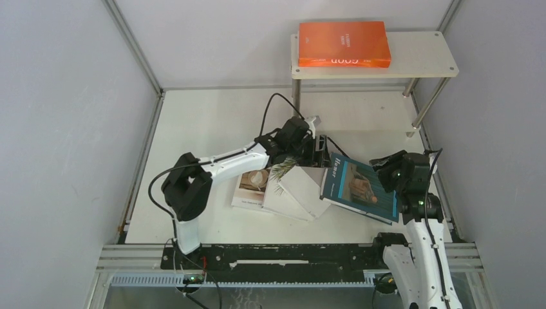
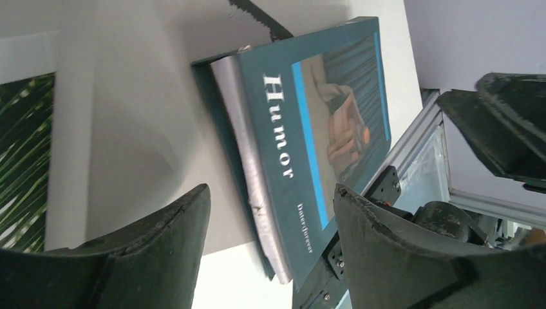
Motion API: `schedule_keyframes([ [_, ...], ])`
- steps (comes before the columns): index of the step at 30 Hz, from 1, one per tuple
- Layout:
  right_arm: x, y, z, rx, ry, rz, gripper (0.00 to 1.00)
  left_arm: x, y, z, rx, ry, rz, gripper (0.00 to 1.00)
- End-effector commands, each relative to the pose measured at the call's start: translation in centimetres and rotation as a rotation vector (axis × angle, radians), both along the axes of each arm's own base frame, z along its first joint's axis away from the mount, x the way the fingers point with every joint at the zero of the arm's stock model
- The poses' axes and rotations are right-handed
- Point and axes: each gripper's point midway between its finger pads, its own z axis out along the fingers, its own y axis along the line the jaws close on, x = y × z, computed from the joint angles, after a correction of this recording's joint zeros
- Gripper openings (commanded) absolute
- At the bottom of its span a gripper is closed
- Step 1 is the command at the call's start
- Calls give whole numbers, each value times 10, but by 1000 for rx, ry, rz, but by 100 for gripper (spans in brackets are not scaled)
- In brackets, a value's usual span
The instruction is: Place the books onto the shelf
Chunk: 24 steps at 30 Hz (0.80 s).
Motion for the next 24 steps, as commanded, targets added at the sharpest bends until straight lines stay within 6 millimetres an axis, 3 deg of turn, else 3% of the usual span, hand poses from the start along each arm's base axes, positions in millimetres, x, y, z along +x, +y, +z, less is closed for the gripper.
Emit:
schedule_keyframes([
  [1,7,-4,2,10,-34,-1,59,3,-27,29,-79,-45,-63,74],
  [12,11,-9,-23,66,3,-31,58,1,-36,8,-56,-5,-84,74],
  [24,8,-46,-40,53,46,-199,57,1,-44,1,-64,18,-111,69],
])
